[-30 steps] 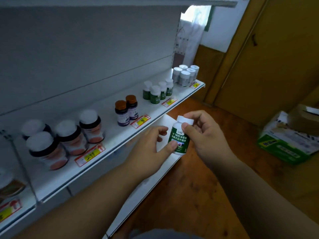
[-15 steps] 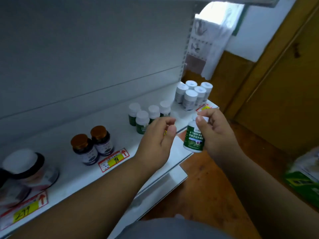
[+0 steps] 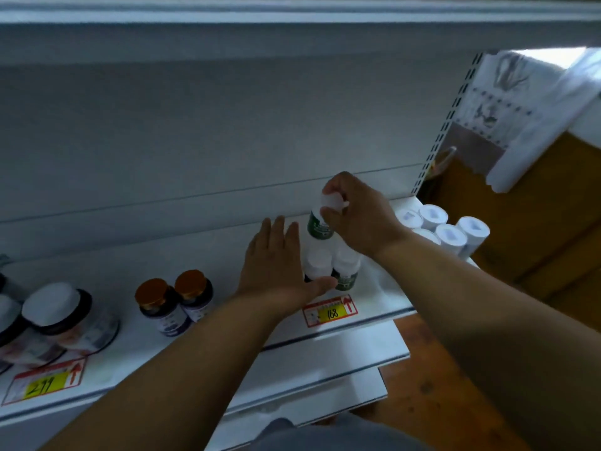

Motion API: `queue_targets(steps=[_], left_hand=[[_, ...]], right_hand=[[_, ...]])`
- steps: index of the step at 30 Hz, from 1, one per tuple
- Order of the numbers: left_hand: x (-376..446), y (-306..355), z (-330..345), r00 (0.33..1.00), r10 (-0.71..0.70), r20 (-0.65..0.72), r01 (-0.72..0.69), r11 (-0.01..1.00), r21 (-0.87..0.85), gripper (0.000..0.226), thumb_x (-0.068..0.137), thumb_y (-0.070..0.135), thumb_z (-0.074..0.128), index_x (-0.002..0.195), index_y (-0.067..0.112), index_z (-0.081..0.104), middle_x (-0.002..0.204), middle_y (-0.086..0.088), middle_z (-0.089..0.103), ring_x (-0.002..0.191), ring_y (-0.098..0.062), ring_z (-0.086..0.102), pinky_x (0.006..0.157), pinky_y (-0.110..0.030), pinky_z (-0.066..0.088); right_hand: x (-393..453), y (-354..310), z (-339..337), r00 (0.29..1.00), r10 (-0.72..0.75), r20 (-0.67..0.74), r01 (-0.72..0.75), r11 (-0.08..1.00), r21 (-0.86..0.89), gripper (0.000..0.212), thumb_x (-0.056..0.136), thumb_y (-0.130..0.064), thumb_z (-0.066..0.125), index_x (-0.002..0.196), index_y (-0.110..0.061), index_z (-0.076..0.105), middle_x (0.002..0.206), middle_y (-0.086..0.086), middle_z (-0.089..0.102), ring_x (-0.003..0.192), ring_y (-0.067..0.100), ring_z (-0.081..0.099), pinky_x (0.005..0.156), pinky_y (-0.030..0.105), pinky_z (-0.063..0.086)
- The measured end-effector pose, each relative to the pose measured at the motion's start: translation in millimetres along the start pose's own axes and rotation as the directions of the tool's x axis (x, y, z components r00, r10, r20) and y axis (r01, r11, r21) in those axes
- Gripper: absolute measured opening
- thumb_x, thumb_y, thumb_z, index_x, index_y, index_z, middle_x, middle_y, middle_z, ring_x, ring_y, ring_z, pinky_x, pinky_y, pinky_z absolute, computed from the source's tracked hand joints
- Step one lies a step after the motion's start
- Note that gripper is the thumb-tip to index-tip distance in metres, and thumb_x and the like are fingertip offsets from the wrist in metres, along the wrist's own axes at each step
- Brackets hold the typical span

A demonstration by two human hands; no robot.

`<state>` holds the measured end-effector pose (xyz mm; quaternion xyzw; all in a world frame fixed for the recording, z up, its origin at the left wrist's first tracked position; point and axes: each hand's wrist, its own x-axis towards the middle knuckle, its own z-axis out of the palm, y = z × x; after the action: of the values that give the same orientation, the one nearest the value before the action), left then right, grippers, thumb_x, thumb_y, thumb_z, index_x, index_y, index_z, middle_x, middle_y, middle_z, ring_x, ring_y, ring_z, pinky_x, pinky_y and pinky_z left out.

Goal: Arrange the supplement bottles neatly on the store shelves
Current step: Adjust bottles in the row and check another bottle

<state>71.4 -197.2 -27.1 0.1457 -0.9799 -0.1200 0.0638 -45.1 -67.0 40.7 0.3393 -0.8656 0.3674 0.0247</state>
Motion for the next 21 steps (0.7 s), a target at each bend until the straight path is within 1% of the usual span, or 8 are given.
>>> queue_targets(steps=[2, 5, 7, 10, 13, 18, 20, 21], left_hand=[[2.9, -0.1, 6.5, 0.999, -0.019, 0.038, 0.019, 1.000, -0.005, 0.125, 0.061, 0.094, 0.039, 0.153, 0.019, -0.002, 0.162, -0.006, -0.007, 0.148, -0.026, -0.009, 0.117, -0.040, -0.001], [4.8, 0.3, 10.9, 0.999, -0.007, 0.051, 0.011, 0.997, -0.076, 0.120, 0.067, 0.086, 0.050, 0.154, 0.016, 0.004, 0.162, -0.007, 0.002, 0.147, -0.026, -0.001, 0.117, -0.040, 0.005], [6.8, -0.9, 11.2, 1.000, 0.012, 0.023, -0.009, 0.995, -0.101, 0.115, 0.069, 0.079, 0.056, 0.153, 0.016, 0.009, 0.161, -0.006, 0.009, 0.146, -0.025, 0.006, 0.117, -0.040, 0.011], [7.0, -2.5, 12.7, 0.999, 0.042, -0.023, -0.044, 0.995, -0.094, 0.108, 0.070, 0.077, 0.058, 0.151, 0.017, 0.019, 0.157, -0.006, 0.019, 0.143, -0.025, 0.015, 0.115, -0.039, 0.019], [6.9, -3.4, 13.4, 0.998, 0.050, -0.038, -0.054, 0.993, -0.106, 0.106, 0.069, 0.078, 0.056, 0.150, 0.018, 0.021, 0.155, -0.004, 0.023, 0.140, -0.024, 0.017, 0.113, -0.038, 0.023], [5.0, -3.6, 8.1, 0.998, 0.043, -0.041, -0.047, 0.995, -0.093, 0.110, 0.069, 0.082, 0.049, 0.152, 0.020, 0.015, 0.159, -0.005, 0.017, 0.145, -0.022, 0.012, 0.116, -0.039, 0.016], [1.7, -1.0, 2.9, 0.997, 0.017, -0.077, -0.024, 0.996, -0.081, 0.108, 0.071, 0.085, 0.042, 0.153, 0.022, 0.011, 0.160, -0.003, 0.013, 0.145, -0.020, 0.009, 0.116, -0.037, 0.010], [-1.0, 1.5, -2.2, 0.995, 0.000, -0.103, -0.009, 0.997, -0.082, 0.106, 0.072, 0.084, 0.040, 0.153, 0.023, 0.012, 0.160, -0.002, 0.014, 0.145, -0.019, 0.010, 0.116, -0.036, 0.009]], right_hand=[[5.3, 11.7, 11.3, 0.991, -0.034, 0.130, 0.041, 0.998, -0.052, 0.022, 0.084, -0.029, 0.063, 0.103, -0.031, 0.052, 0.100, -0.005, 0.062, 0.082, 0.017, 0.059, 0.063, 0.024, 0.044], [7.4, 26.6, 24.9, 0.950, -0.058, 0.306, 0.093, 0.991, -0.100, 0.020, 0.084, -0.033, 0.064, 0.101, -0.030, 0.055, 0.098, -0.005, 0.063, 0.086, 0.016, 0.060, 0.071, 0.029, 0.049], [7.8, 31.3, 31.1, 0.929, -0.068, 0.363, 0.110, 0.989, -0.095, 0.017, 0.084, -0.036, 0.063, 0.099, -0.030, 0.057, 0.095, -0.007, 0.063, 0.085, 0.014, 0.060, 0.072, 0.029, 0.049], [8.5, 34.5, 35.0, 0.923, -0.087, 0.375, 0.124, 0.989, -0.075, 0.014, 0.085, -0.038, 0.060, 0.097, -0.030, 0.058, 0.091, -0.009, 0.063, 0.081, 0.011, 0.059, 0.071, 0.028, 0.050], [9.5, 35.3, 34.2, 0.913, -0.106, 0.394, 0.151, 0.985, -0.086, 0.011, 0.088, -0.036, 0.057, 0.097, -0.031, 0.056, 0.091, -0.010, 0.062, 0.080, 0.011, 0.057, 0.068, 0.027, 0.045], [6.3, 32.7, 34.0, 0.914, -0.143, 0.380, 0.177, 0.983, -0.054, 0.018, 0.094, -0.036, 0.050, 0.108, -0.027, 0.055, 0.100, -0.006, 0.060, 0.088, 0.013, 0.056, 0.068, 0.024, 0.041], [5.6, 30.3, 31.3, 0.924, -0.174, 0.340, 0.200, 0.979, -0.041, 0.020, 0.095, -0.033, 0.049, 0.112, -0.025, 0.056, 0.108, -0.004, 0.059, 0.093, 0.012, 0.054, 0.072, 0.025, 0.041], [5.7, 28.3, 29.1, 0.930, -0.190, 0.314, 0.209, 0.978, -0.028, 0.021, 0.095, -0.031, 0.050, 0.114, -0.024, 0.056, 0.110, -0.005, 0.058, 0.094, 0.009, 0.053, 0.073, 0.022, 0.040]])
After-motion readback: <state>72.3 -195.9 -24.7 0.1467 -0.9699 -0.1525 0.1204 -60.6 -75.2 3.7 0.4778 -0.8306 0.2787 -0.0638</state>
